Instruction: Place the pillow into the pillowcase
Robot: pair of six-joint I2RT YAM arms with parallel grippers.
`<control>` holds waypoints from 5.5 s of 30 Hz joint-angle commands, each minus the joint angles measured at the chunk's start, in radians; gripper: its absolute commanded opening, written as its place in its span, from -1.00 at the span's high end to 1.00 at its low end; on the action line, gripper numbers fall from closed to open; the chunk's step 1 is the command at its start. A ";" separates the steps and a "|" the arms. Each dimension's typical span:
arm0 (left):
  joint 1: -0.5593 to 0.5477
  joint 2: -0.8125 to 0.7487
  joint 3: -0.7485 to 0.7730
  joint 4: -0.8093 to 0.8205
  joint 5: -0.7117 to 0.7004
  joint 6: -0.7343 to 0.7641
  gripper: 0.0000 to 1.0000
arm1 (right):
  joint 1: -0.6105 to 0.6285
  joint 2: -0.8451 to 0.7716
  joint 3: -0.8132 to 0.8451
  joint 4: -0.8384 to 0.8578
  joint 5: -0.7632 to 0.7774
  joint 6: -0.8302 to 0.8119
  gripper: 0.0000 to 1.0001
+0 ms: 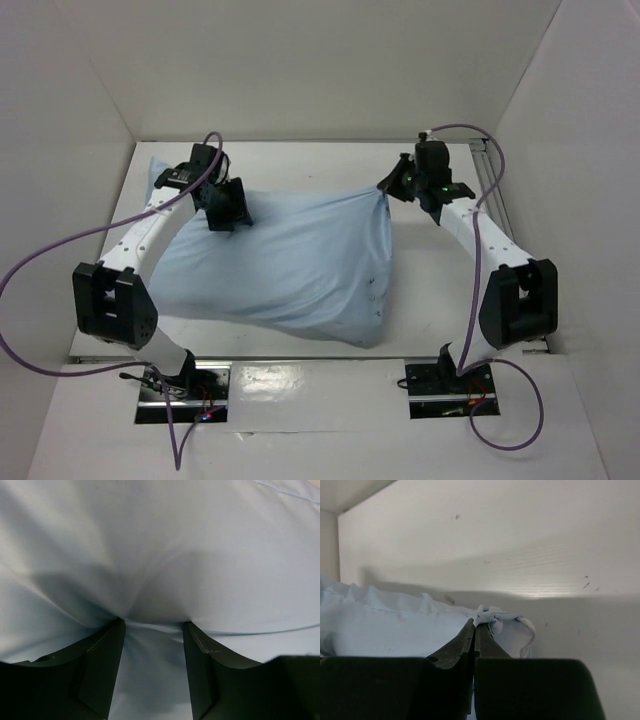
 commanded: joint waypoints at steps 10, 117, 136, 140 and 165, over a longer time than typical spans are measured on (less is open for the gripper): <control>0.080 0.139 0.369 -0.074 -0.021 0.019 -0.70 | -0.274 0.022 0.089 -0.039 0.205 0.094 1.00; 0.485 0.008 -0.506 0.844 -0.005 -0.067 -1.00 | -0.061 -0.206 -0.487 0.135 0.225 -0.147 1.00; 0.505 0.128 -0.429 1.000 0.241 -0.091 1.00 | -0.147 -0.195 -0.428 0.086 0.171 -0.170 1.00; 0.505 0.018 -0.405 0.926 0.241 -0.091 1.00 | -0.147 -0.218 -0.375 0.024 0.171 -0.161 1.00; 0.676 -0.225 0.137 0.495 0.331 -0.182 1.00 | -0.218 -0.168 0.481 -0.430 0.389 -0.308 1.00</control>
